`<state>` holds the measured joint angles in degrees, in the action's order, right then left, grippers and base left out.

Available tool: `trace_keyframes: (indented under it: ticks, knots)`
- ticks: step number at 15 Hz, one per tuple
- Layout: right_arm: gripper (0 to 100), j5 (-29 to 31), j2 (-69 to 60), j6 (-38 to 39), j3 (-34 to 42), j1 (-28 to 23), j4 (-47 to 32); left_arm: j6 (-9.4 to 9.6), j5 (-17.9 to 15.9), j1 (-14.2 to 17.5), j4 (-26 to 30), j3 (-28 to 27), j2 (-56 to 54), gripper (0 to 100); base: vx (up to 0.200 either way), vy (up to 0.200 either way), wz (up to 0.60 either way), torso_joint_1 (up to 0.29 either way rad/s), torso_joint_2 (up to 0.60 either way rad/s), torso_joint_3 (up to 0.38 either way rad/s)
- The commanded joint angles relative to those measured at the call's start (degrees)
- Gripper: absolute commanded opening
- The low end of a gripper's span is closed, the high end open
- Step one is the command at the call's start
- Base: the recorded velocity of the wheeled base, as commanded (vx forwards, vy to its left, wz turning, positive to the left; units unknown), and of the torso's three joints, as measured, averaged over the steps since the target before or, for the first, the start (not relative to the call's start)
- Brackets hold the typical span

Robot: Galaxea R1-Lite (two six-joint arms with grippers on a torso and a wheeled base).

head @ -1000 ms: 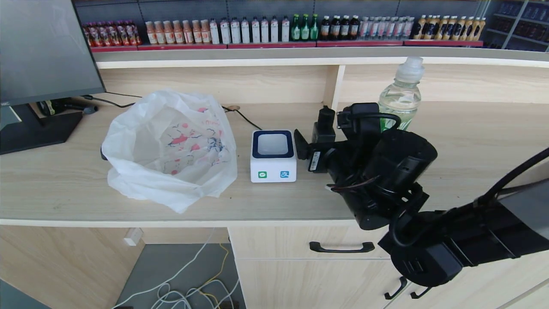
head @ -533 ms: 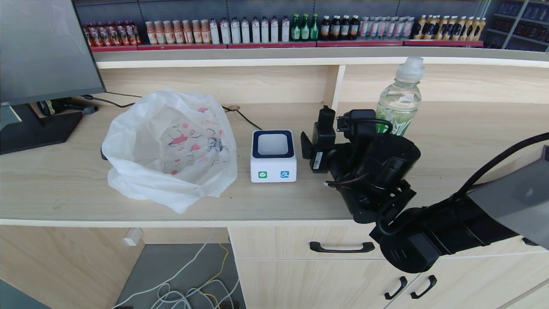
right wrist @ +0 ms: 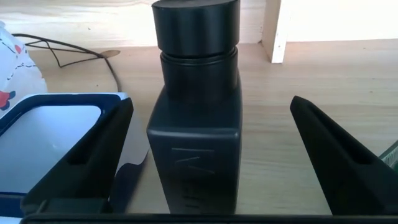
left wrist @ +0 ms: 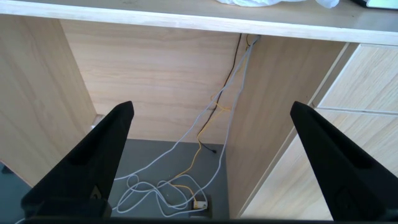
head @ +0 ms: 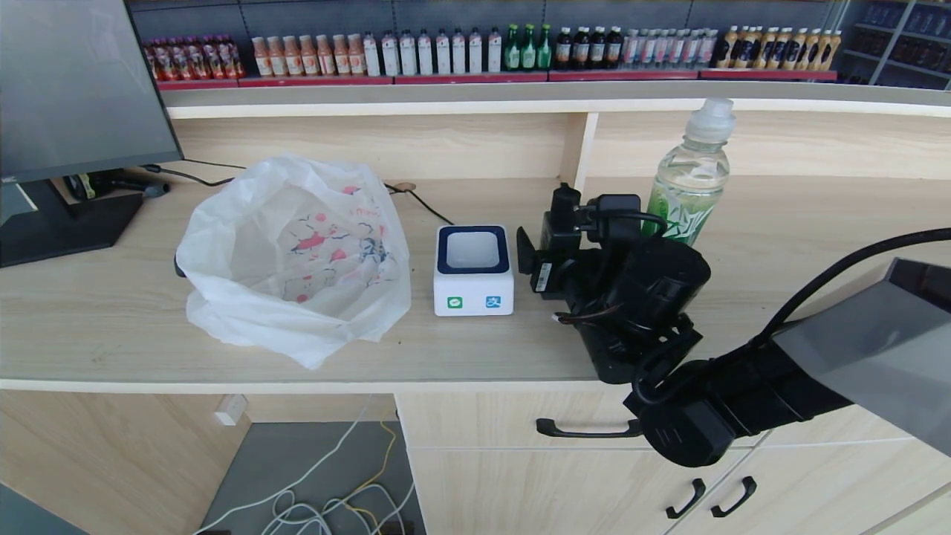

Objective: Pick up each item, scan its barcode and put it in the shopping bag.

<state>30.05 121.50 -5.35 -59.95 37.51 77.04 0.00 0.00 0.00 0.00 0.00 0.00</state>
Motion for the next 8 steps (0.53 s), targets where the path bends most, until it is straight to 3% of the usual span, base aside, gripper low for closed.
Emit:
trace_keyframes:
  ticks: [1, 8]
  knots:
    - [100, 0.0, 0.3, 0.0, -0.1, 0.0, 0.0, 0.0, 0.0, 0.0, 0.0, 0.0, 0.0, 100, 0.0, 0.0, 0.0, 0.0, 0.0, 0.0]
    - [100, 0.0, 1.0, 0.1, -0.1, -2.4, 0.5, 0.0, 0.0, 0.0, 0.0, 0.0, 0.0, 100, 0.0, 0.0, 0.0, 0.0, 0.0, 0.0]
